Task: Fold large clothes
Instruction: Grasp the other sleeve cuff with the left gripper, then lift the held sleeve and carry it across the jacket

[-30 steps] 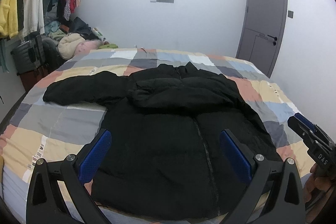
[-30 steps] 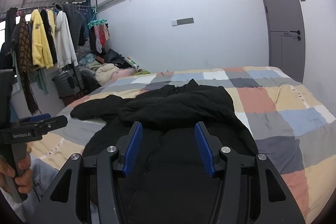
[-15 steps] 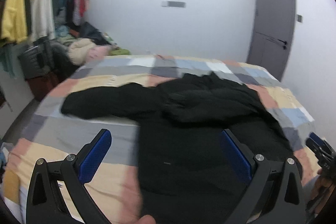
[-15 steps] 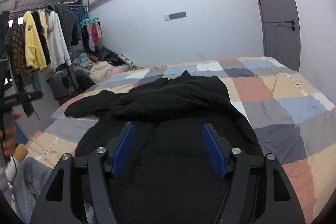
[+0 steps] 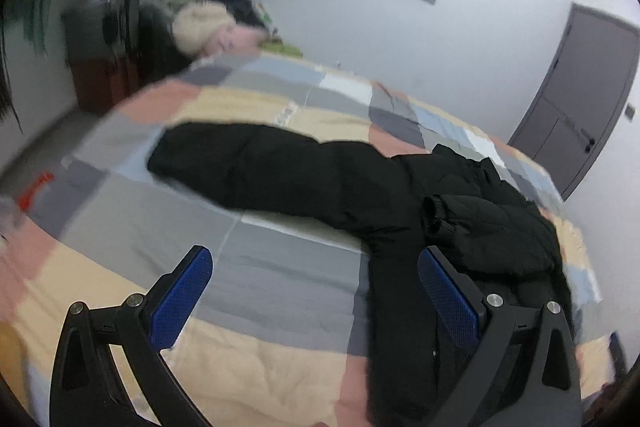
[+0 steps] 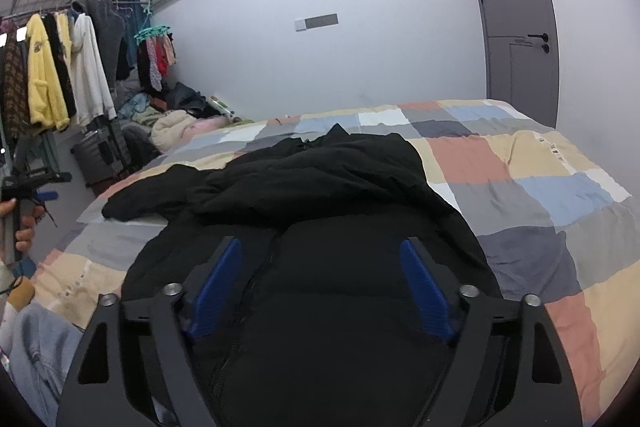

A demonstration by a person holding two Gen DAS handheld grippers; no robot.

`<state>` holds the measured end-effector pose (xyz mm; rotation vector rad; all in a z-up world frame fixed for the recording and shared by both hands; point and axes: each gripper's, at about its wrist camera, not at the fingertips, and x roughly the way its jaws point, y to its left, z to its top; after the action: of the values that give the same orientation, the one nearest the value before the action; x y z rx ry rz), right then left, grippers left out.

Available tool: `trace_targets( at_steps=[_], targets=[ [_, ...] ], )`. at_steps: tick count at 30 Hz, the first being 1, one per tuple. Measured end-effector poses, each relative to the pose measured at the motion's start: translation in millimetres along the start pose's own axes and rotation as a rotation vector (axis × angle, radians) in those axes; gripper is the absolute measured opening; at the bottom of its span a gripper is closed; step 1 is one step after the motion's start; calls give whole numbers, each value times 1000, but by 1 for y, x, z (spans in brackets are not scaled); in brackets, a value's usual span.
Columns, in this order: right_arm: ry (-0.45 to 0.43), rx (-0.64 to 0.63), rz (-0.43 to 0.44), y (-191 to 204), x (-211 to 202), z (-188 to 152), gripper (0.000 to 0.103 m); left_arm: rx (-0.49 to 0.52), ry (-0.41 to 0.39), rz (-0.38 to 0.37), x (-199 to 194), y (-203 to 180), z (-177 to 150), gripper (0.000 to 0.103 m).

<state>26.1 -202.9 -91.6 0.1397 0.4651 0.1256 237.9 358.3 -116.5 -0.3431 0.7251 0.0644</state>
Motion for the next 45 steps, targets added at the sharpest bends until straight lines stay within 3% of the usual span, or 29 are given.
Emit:
trace_targets(
  at_steps=[7,16,22,25,33,36,41,44,45],
  targets=[
    [30,16,-36,10,18,4,95,-258,47,-131,87,86,14,102],
    [71,23,-78,25,48,11,97,-488,46,-162,176,177,28,101],
    [110,51,-106,26,69,15,97,-587,27,-157,226,212,37,101],
    [122,68,-125,24,78,15,97,-635,-28,-160,241,224,45,101],
    [168,72,-146,25,102,14,97,-677,-98,-138,273,245,72,96],
    [176,58,-150,27,106,16,97,-676,-91,-123,279,246,81,83],
    [186,75,-141,26,108,18,97,-691,-56,-116,276,247,88,34],
    [179,63,-135,28,104,20,97,-645,-61,-93,258,240,95,15],
    [175,60,-133,28,102,21,97,-630,-74,-84,248,236,95,13]
  ],
)
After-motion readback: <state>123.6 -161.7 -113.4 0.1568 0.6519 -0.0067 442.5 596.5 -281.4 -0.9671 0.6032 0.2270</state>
